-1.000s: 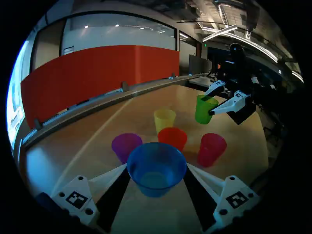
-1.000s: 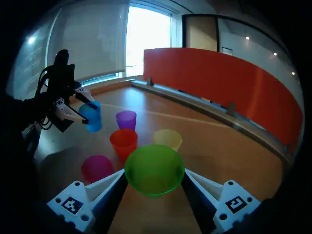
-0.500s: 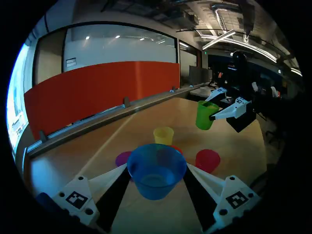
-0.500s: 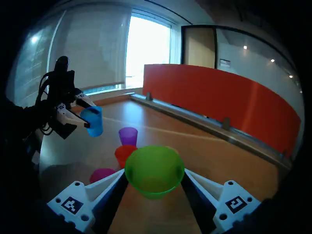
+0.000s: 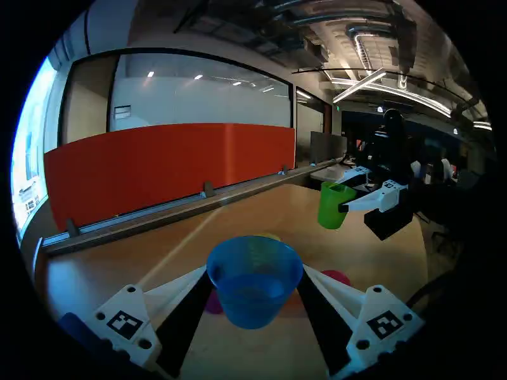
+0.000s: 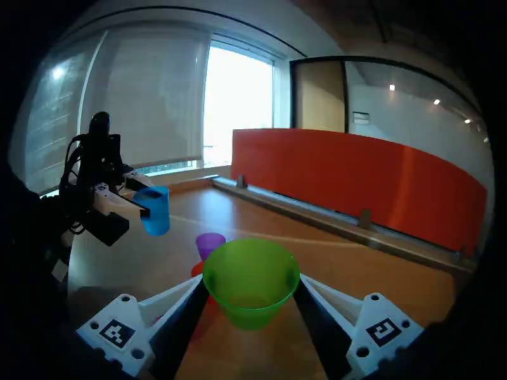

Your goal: Pour water

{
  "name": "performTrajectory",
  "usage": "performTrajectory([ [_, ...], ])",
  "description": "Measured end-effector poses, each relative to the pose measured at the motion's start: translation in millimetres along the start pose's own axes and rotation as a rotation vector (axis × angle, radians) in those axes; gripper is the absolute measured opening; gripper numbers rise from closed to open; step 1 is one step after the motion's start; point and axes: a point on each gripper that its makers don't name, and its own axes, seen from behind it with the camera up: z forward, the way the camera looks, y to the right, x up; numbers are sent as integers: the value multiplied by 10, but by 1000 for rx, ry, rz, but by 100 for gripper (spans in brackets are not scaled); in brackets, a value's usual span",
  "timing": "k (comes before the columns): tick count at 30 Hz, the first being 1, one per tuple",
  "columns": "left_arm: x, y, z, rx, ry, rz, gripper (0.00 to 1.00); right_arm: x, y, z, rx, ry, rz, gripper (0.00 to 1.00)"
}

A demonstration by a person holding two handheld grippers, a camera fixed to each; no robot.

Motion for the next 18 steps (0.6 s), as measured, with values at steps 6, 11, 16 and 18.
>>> performTrajectory([
  [6, 67, -26, -29, 9, 24, -3, 87, 102, -26, 4, 1, 44, -4, 91],
  [11, 132, -15, -42, 1, 49, -15, 87, 217, -50, 6, 0, 83, -6, 91],
  [16, 201, -23, -57, 5, 83, -18, 87, 315, -76, 15, 6, 117, -1, 91],
  [18, 231, -24, -62, 7, 96, -17, 87, 347, -83, 22, 8, 123, -1, 91],
])
